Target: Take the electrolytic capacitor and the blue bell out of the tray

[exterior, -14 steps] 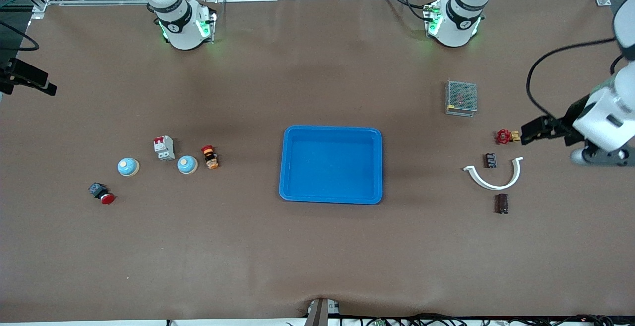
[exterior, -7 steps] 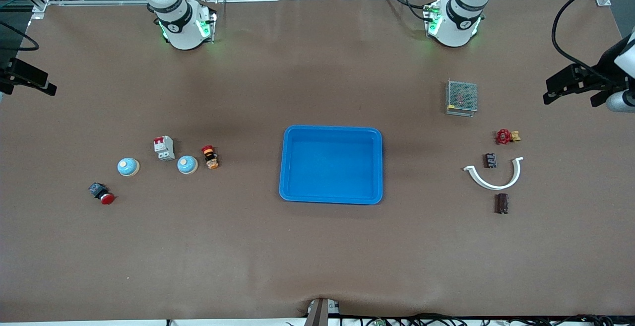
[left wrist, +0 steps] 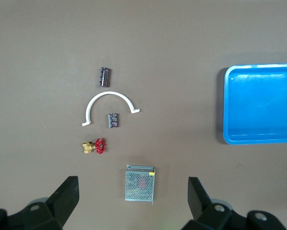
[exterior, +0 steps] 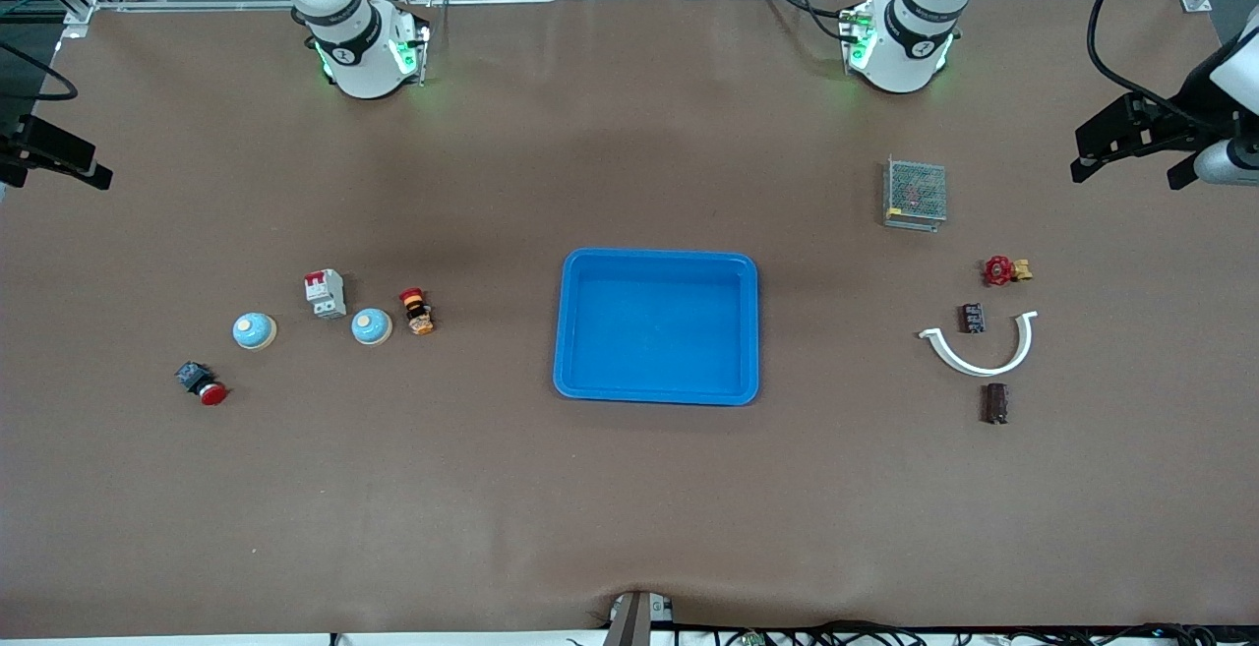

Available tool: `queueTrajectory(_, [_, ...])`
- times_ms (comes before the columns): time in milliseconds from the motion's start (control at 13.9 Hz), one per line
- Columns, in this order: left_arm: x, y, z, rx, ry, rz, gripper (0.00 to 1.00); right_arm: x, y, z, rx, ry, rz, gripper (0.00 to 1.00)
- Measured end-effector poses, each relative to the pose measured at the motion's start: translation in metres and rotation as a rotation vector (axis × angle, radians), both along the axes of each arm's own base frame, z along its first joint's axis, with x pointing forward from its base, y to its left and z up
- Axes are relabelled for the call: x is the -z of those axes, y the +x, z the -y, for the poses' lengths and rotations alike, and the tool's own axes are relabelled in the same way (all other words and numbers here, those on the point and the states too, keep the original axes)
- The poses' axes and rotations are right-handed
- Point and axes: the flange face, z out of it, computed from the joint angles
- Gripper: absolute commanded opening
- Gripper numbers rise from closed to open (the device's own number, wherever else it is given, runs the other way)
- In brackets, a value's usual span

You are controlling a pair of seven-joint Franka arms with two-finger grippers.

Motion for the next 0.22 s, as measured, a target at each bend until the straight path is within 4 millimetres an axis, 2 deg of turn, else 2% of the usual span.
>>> queueTrajectory(216, [0.0008, -0.0005, 0.0062, 0.036, 0.001, -0.001, 1.0, 0.0, 0.0, 0.0, 0.0, 0.0, 0.0, 1.0])
